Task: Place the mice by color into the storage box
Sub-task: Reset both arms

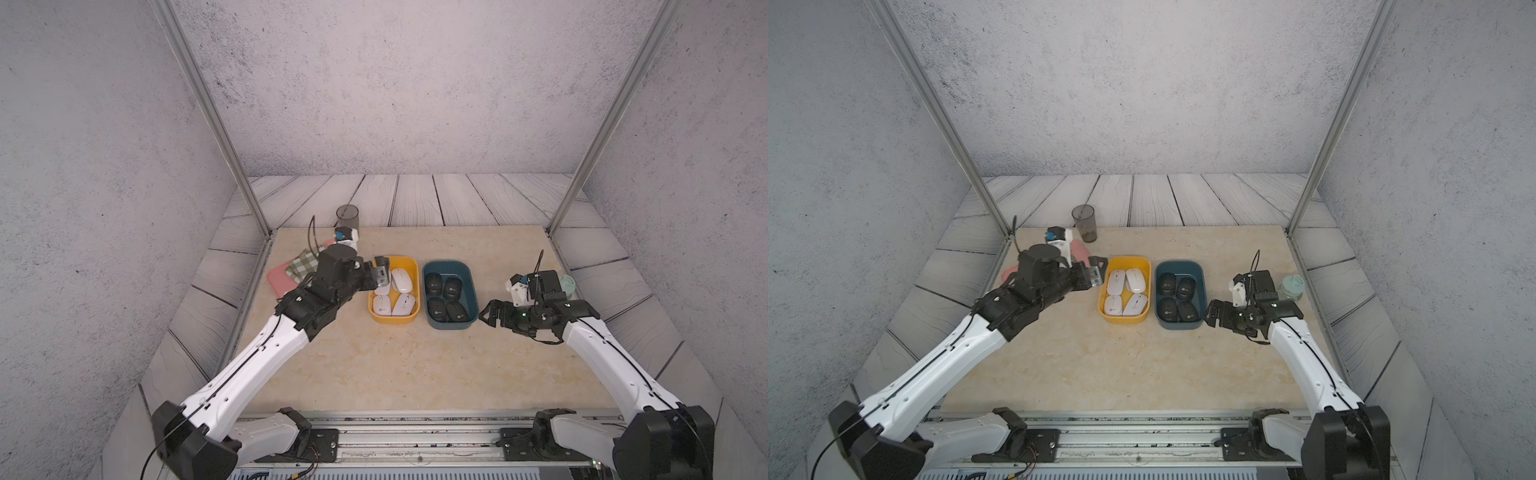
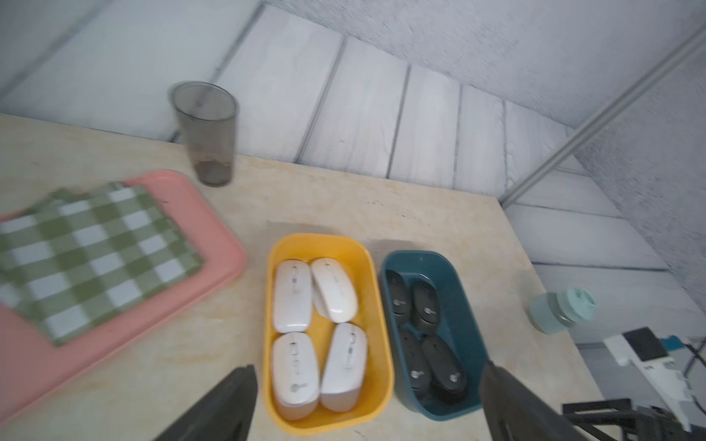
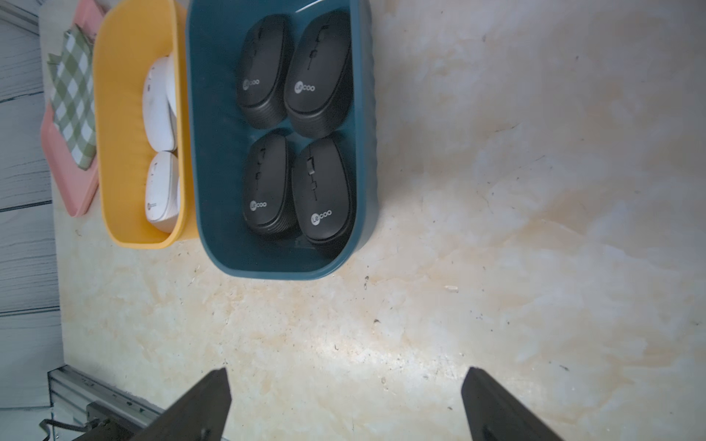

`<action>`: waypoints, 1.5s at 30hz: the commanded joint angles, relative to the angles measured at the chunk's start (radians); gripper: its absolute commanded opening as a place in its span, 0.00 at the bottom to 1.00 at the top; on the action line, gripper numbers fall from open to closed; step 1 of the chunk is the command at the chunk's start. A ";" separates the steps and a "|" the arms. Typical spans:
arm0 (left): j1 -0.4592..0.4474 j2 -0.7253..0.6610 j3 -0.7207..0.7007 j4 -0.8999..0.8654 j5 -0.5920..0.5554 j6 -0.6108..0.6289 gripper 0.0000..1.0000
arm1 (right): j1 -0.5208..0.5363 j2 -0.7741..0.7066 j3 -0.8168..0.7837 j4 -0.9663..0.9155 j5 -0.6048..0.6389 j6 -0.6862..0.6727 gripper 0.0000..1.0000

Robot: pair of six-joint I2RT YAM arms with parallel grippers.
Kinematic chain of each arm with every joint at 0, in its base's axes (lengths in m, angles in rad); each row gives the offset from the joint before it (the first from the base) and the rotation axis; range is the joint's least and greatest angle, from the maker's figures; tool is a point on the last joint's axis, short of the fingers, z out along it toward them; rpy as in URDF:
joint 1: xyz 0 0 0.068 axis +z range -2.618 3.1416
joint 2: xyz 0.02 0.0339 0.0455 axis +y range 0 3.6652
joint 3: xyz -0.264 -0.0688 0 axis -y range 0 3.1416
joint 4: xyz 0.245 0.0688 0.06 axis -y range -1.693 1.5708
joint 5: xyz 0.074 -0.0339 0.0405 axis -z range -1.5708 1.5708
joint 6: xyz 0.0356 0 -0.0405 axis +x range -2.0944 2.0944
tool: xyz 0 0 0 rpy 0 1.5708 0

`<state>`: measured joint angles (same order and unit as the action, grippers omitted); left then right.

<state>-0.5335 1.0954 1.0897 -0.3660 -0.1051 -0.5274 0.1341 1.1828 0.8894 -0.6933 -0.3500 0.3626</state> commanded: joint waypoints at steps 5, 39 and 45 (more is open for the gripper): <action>0.214 -0.238 -0.265 -0.035 -0.037 0.187 0.98 | 0.144 0.021 -0.026 0.071 0.189 -0.022 0.99; 0.651 0.444 -0.635 1.157 0.459 0.542 0.98 | -0.111 0.357 -0.431 1.433 0.499 -0.297 0.99; 0.627 0.444 -0.631 1.143 0.410 0.547 0.98 | -0.111 0.352 -0.432 1.425 0.499 -0.297 0.99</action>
<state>0.1001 1.5543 0.4435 0.7753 0.3080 0.0013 0.0231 1.5261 0.4465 0.7109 0.1635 0.0525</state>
